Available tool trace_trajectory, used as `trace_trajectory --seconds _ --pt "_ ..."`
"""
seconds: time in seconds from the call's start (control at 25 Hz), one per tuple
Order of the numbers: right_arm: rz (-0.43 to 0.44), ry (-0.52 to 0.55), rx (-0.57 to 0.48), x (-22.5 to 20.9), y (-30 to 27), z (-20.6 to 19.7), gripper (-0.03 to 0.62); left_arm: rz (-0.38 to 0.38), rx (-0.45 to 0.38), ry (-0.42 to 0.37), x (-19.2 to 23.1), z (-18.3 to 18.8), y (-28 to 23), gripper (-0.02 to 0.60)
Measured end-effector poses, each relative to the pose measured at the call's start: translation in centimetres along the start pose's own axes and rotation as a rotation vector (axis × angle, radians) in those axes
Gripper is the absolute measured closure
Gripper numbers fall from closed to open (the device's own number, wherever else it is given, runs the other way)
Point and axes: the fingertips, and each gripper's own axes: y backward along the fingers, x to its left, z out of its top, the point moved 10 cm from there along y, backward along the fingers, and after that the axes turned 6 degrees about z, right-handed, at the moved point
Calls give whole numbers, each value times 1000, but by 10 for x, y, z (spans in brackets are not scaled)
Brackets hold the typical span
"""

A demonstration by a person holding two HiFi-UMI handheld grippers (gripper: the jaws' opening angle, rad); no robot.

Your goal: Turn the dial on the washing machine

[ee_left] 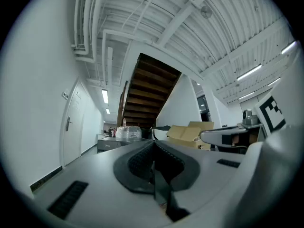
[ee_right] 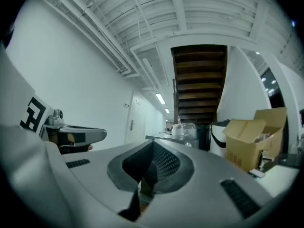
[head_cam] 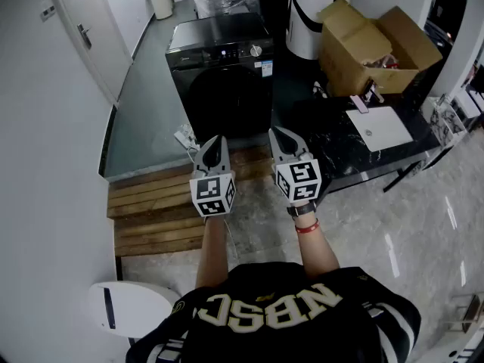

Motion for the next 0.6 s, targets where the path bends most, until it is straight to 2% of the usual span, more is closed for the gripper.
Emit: trace_trajectory --seconds 0.28,0.6 --pt "-14 -21 36 16 -15 -26 586 -1 26 26 30 -22 3 566" --pt "-40 -41 42 -9 -59 -39 586 -44 49 26 41 -40 -47 566"
